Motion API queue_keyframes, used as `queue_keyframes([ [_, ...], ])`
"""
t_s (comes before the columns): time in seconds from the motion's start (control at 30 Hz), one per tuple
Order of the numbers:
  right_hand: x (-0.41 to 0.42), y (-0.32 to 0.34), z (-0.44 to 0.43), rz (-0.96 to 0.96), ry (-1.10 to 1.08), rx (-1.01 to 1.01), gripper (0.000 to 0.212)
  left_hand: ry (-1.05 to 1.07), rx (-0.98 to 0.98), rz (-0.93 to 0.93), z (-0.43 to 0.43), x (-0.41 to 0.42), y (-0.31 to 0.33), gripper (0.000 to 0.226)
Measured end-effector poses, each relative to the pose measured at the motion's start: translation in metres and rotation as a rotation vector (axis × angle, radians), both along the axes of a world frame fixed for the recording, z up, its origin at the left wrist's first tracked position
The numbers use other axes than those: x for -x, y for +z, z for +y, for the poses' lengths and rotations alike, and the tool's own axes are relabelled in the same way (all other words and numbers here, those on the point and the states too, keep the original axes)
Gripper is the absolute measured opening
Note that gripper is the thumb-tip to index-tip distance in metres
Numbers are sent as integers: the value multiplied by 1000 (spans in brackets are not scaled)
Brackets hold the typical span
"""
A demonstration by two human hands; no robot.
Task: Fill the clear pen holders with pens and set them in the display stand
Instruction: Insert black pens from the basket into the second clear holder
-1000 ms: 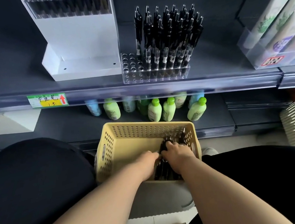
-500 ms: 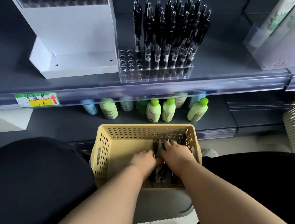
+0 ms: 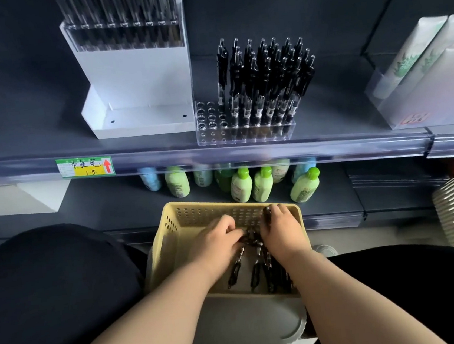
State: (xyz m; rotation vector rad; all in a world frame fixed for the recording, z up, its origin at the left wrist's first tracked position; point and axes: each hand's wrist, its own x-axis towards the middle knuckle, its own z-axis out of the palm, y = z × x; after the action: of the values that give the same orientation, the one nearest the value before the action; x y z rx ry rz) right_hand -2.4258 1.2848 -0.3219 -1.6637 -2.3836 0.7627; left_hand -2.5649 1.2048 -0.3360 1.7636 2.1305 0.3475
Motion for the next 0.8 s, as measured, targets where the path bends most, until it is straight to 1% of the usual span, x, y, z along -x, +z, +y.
queue_keyframes([
  [0.03,2,6,-1,60,-21,-1,13,-7,-127,27,0,0,5,20],
  [0.07,5,13,-1,112,-34,-6,15,15,-230,9,1,1,14,23],
  [0.13,11,28,-2,160,-22,-29,24,56,-416,-64,4,1,31,26],
  [0.17,15,37,-2,160,11,-56,25,81,-476,-106,5,2,40,27],
  [0.23,21,56,-2,176,85,-99,24,207,-524,-214,6,5,61,28],
  [0.3,27,75,-1,268,109,-137,27,303,-600,-324,8,9,81,28],
  [0.4,35,106,7,397,89,-263,25,318,-776,-375,14,17,119,24],
  [0.43,37,117,11,433,81,-285,23,324,-797,-369,16,22,130,23],
  [0.5,40,139,17,521,54,-283,15,348,-775,-382,20,32,146,22],
  [0.6,49,173,32,666,51,-319,19,395,-787,-457,32,47,168,18],
  [0.67,53,197,36,734,72,-378,20,417,-816,-498,39,53,181,20],
  [0.73,60,217,46,755,100,-438,19,446,-839,-489,55,61,191,20],
  [0.8,68,233,58,743,129,-487,9,438,-856,-487,71,68,199,17],
])
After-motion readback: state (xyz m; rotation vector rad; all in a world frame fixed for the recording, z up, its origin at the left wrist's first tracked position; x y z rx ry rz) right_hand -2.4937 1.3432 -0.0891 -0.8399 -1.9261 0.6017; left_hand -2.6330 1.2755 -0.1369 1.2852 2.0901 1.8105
